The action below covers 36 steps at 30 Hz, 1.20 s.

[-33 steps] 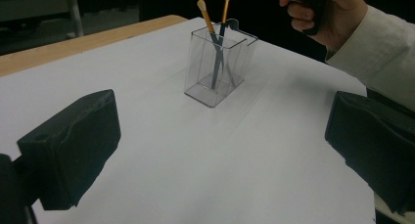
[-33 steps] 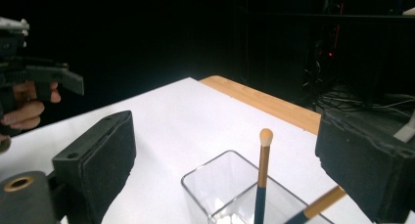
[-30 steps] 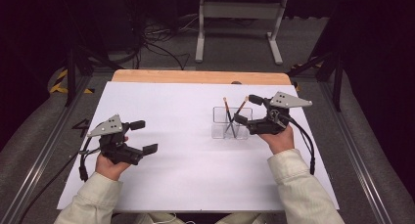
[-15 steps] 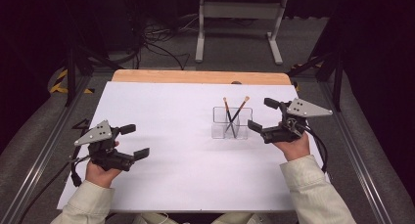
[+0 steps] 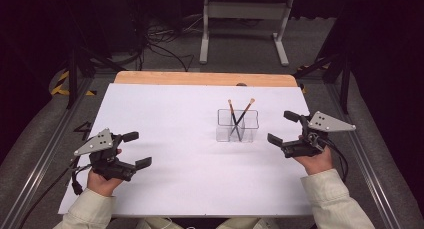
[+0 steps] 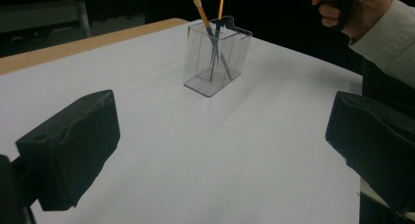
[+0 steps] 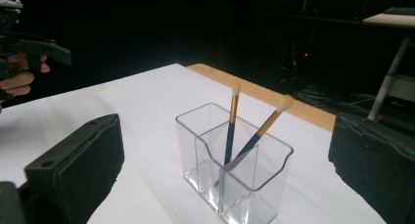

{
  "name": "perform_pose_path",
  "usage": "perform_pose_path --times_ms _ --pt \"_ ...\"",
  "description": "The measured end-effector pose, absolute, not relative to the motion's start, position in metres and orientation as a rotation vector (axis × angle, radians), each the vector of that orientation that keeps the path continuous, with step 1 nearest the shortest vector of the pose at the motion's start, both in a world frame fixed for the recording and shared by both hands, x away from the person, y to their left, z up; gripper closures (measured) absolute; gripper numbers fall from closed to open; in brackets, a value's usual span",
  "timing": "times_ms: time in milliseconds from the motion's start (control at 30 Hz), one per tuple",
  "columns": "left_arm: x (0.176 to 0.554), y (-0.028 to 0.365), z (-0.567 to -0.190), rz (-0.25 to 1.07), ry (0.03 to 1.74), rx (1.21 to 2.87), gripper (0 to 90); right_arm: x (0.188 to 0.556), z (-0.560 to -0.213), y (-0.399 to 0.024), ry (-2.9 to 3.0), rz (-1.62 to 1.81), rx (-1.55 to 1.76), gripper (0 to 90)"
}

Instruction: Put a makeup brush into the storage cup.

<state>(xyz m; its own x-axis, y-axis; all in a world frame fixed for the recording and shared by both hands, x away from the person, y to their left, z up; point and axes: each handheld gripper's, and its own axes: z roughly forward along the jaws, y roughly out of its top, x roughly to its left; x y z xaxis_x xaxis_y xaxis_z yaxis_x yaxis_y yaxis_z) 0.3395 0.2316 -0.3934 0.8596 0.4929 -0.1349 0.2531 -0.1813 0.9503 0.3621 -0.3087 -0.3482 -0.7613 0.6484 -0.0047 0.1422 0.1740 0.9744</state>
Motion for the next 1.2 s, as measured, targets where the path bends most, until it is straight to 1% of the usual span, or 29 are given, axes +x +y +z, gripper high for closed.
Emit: perform_pose_path --times_ms 300,833,1200 --pt "0.335 0.230 -0.399 0.216 0.559 1.772 0.4 0.353 -0.364 -0.312 2.054 1.629 0.725 0.1" --pt "0.331 0.235 -0.405 0.223 0.555 1.764 0.4 0.341 -0.391 -0.317 2.074 1.618 0.747 0.1" --pt "0.331 0.236 -0.409 0.224 0.556 1.757 0.4 0.339 -0.414 -0.333 2.028 1.608 0.872 0.0"
